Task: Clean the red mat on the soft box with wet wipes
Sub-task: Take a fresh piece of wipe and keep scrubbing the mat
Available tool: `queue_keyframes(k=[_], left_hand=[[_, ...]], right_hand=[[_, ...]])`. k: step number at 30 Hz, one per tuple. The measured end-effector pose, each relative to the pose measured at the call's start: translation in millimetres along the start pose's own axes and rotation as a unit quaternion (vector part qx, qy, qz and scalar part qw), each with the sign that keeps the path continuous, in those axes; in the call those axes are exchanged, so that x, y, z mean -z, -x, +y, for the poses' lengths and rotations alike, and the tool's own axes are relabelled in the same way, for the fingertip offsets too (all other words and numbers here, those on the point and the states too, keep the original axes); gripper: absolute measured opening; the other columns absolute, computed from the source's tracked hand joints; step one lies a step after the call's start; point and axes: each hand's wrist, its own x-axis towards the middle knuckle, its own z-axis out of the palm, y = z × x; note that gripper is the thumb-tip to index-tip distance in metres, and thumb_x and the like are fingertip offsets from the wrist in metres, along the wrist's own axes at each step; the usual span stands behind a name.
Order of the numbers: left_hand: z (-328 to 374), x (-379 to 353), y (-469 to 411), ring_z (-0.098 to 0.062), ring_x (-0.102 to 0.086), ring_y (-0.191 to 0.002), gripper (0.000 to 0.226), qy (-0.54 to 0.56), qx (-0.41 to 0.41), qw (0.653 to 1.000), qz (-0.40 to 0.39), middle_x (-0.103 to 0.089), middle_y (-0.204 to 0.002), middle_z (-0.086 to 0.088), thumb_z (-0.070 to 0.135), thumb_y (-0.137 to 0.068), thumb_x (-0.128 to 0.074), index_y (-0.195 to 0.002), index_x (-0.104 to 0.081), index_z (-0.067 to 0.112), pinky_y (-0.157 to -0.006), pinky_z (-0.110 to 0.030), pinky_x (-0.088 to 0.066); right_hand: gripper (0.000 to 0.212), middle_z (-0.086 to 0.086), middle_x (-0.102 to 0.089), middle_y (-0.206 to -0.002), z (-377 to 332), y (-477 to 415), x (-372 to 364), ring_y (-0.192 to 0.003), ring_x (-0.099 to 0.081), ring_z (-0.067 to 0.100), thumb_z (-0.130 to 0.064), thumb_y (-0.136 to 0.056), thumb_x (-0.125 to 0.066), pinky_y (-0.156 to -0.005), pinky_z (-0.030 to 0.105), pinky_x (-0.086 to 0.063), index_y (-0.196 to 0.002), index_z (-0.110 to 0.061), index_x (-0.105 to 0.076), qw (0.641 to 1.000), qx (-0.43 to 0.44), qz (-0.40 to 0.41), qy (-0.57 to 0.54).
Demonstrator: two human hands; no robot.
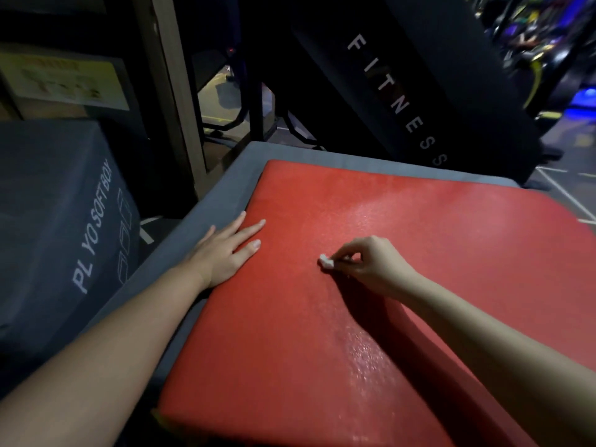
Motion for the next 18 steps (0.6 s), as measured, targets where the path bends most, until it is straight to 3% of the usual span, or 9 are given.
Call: queue_keyframes(k=[2,5,8,11,15,18], left_hand=[[9,5,4,-0.013,-0.01,-0.156,0.054,-0.058,0.016,0.998,-0.002,-0.001,-0.171,0.009,0.066,-0.102,-0.018,-0.155,-0.013,0.057,-0.127,-0.043,0.004],[25,10,25,-0.019,-0.02,-0.155,0.054,-0.084,0.056,0.995,0.015,-0.013,-0.171,0.001,0.058,-0.106,-0.021,-0.159,-0.019,0.046,-0.127,-0.046,-0.008],[33,8,61,-0.021,-0.019,-0.155,0.059,-0.031,0.083,0.996,-0.006,-0.014,-0.17,-0.002,0.059,-0.106,-0.025,-0.161,-0.017,0.04,-0.127,-0.041,-0.013],[41,10,89,-0.019,-0.011,-0.157,0.07,0.004,0.092,0.994,-0.055,-0.003,-0.171,-0.001,0.066,-0.103,-0.025,-0.163,-0.002,0.037,-0.127,-0.042,-0.01],[60,13,110,-0.02,-0.006,-0.157,0.077,-0.014,0.095,0.991,-0.091,0.011,-0.171,0.001,0.068,-0.102,-0.028,-0.163,0.004,0.033,-0.127,-0.038,-0.009],[67,8,128,-0.019,-0.005,-0.157,0.076,-0.02,0.094,0.991,-0.095,0.012,-0.17,0.003,0.067,-0.102,-0.029,-0.163,0.002,0.034,-0.126,-0.037,-0.009]], right_hand=[[0.029,-0.005,-0.071,-0.083,-4,2,-4,-0.077,-0.062,0.011,-0.058,-0.083,-0.068,-0.069,0.029,-0.049,-0.088,-0.031,-0.078,0.998,-0.031,0.055,0.007],[0.021,0.004,-0.07,-0.087,-21,22,-14,-0.081,-0.065,0.025,-0.044,-0.087,-0.069,-0.07,0.034,-0.05,-0.09,-0.026,-0.079,0.997,-0.035,0.06,0.032],[0.022,0.003,-0.075,-0.084,-43,60,-11,-0.073,-0.066,0.01,-0.043,-0.085,-0.072,-0.069,0.031,-0.052,-0.09,-0.023,-0.079,1.0,-0.005,-0.016,0.026],[0.025,-0.004,-0.074,-0.077,-55,98,-4,-0.064,-0.059,-0.001,-0.05,-0.08,-0.075,-0.067,0.025,-0.049,-0.088,-0.027,-0.08,0.995,0.026,-0.093,0.001],[0.029,-0.004,-0.072,-0.073,-52,114,-7,-0.065,-0.067,0.011,-0.061,-0.079,-0.067,-0.064,0.03,-0.054,-0.083,-0.033,-0.076,1.0,0.006,-0.001,-0.004],[0.015,-0.002,-0.074,-0.08,-52,121,-13,-0.072,-0.068,0.016,-0.045,-0.082,-0.069,-0.068,0.033,-0.055,-0.087,-0.033,-0.077,0.999,0.005,0.023,0.028]])
